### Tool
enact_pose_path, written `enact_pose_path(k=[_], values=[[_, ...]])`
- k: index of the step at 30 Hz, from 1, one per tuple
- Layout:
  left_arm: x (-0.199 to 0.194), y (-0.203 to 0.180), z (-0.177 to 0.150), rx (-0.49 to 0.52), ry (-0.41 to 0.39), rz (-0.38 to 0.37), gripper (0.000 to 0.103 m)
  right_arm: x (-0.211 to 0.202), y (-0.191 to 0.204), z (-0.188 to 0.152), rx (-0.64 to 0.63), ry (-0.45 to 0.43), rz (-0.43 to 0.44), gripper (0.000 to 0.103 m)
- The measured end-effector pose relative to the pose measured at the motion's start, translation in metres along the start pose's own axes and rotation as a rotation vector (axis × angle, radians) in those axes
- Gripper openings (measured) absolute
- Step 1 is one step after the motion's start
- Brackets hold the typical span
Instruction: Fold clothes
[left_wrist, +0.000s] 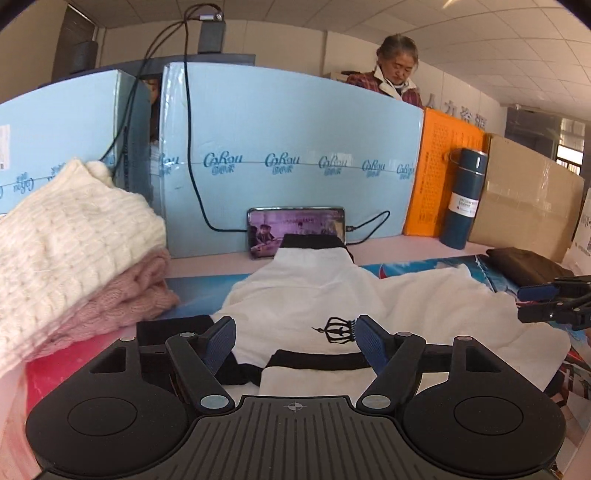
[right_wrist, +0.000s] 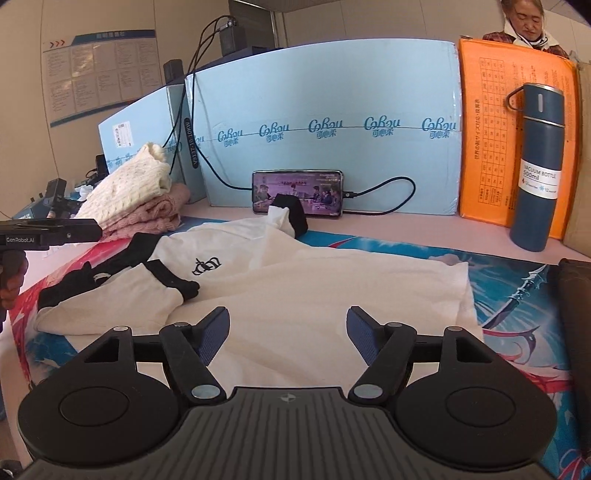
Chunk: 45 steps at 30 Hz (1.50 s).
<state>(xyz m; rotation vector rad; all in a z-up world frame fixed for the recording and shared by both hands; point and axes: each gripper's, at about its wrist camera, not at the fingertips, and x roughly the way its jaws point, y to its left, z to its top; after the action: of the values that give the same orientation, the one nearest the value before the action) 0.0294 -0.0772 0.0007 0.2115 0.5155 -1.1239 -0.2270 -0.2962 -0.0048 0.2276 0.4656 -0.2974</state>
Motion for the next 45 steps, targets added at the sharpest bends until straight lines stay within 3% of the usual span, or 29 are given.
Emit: enact_pose_path(k=[4, 6, 7, 8, 10, 13, 15, 18, 21, 23, 28, 32, 36, 40, 45], values=[[0.042, -0.001, -0.011, -0.008, 0.169, -0.011, 0.072, -0.013, -0.041, -0.007, 0.081, 0.001, -0.062, 0.071], [0.042, -0.009, -0.018, 0.044, 0.156, -0.002, 0.071, -0.017, -0.054, -0.012, 0.097, 0.027, -0.048, 0.072], [0.040, -0.013, -0.021, 0.075, 0.152, -0.007, 0.060, -0.018, -0.057, -0.015, 0.095, 0.046, -0.032, 0.073], [0.037, -0.017, -0.023, 0.096, 0.145, -0.021, 0.034, -0.019, -0.057, -0.017, 0.077, 0.065, -0.013, 0.073], [0.029, -0.026, -0.028, 0.152, 0.126, -0.024, 0.008, -0.020, -0.048, -0.020, 0.019, 0.088, 0.023, 0.074], [0.006, -0.055, -0.042, 0.337, 0.029, 0.051, 0.007, -0.016, -0.038, -0.022, -0.026, 0.113, 0.024, 0.076], [-0.020, -0.065, -0.049, 0.366, -0.044, 0.046, 0.007, -0.014, -0.036, -0.024, -0.032, 0.122, 0.017, 0.076], [-0.071, -0.073, -0.061, 0.332, -0.188, -0.038, 0.007, -0.017, -0.035, -0.028, -0.035, 0.123, 0.023, 0.076], [-0.122, -0.088, -0.089, 0.373, -0.364, -0.160, 0.007, -0.023, -0.034, -0.028, -0.044, 0.119, 0.014, 0.079], [-0.148, -0.093, -0.107, 0.375, -0.419, -0.211, 0.008, -0.026, -0.033, -0.028, -0.060, 0.120, 0.016, 0.081], [-0.179, -0.069, -0.127, 0.135, -0.426, -0.225, 0.008, -0.030, -0.025, -0.026, -0.124, 0.141, 0.019, 0.082], [-0.184, -0.057, -0.132, 0.045, -0.458, -0.209, 0.008, -0.035, -0.009, -0.028, -0.230, 0.179, 0.043, 0.082], [-0.177, -0.059, -0.132, 0.116, -0.413, -0.235, 0.008, -0.040, 0.004, -0.033, -0.305, 0.200, 0.049, 0.082], [-0.165, -0.056, -0.140, 0.121, -0.313, -0.237, 0.008, -0.034, -0.008, -0.024, -0.233, 0.202, 0.086, 0.082], [-0.163, -0.052, -0.146, 0.099, -0.305, -0.219, 0.009, -0.012, -0.011, -0.011, -0.263, 0.248, 0.105, 0.080]])
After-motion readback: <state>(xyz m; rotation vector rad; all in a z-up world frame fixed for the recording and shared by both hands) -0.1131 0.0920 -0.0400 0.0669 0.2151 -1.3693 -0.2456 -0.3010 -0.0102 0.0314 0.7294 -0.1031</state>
